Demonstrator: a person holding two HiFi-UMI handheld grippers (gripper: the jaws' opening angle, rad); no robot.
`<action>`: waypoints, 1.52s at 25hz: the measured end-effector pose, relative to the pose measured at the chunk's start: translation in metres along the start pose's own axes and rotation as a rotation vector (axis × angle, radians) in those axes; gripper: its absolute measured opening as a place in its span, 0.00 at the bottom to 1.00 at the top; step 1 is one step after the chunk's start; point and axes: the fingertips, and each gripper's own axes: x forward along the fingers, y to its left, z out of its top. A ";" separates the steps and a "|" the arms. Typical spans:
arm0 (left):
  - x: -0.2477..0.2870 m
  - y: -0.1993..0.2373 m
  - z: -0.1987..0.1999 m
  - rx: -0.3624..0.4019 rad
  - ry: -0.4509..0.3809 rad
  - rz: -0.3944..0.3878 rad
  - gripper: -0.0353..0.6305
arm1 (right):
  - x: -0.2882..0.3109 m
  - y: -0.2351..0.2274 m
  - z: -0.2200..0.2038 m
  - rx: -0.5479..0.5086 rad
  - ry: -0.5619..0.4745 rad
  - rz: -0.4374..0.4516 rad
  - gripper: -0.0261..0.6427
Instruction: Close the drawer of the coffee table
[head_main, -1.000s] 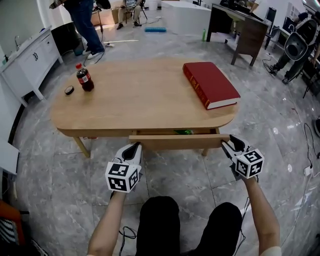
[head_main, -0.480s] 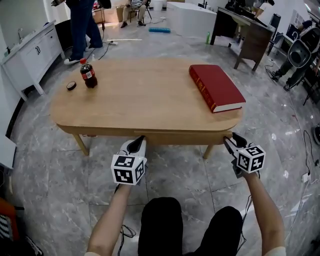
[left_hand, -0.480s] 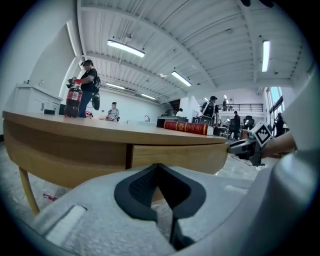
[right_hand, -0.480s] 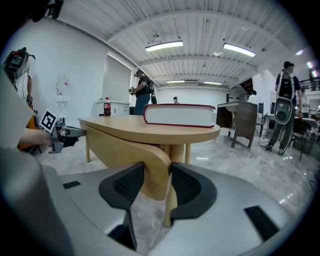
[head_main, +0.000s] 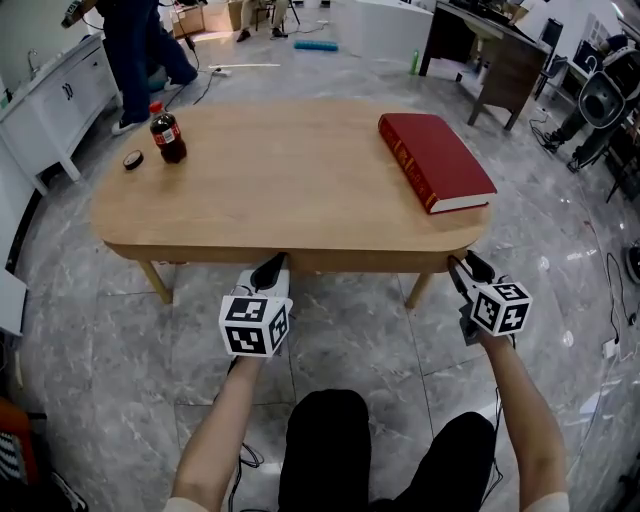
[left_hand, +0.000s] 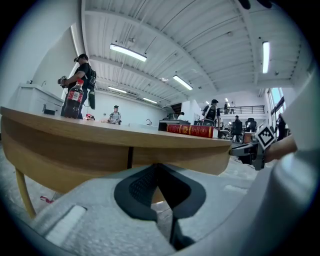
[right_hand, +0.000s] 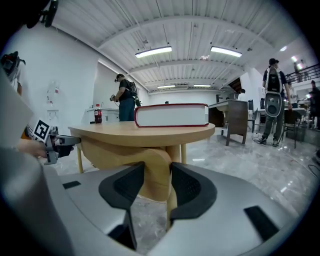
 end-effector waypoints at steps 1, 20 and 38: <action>0.001 0.001 0.000 0.008 -0.001 0.001 0.07 | 0.001 0.000 0.000 0.002 0.003 -0.005 0.31; 0.008 0.005 -0.004 -0.024 0.021 0.052 0.07 | 0.006 -0.005 0.000 0.019 -0.003 -0.087 0.29; -0.088 -0.059 0.072 0.076 0.246 0.076 0.07 | -0.072 0.092 0.050 0.104 0.110 0.155 0.28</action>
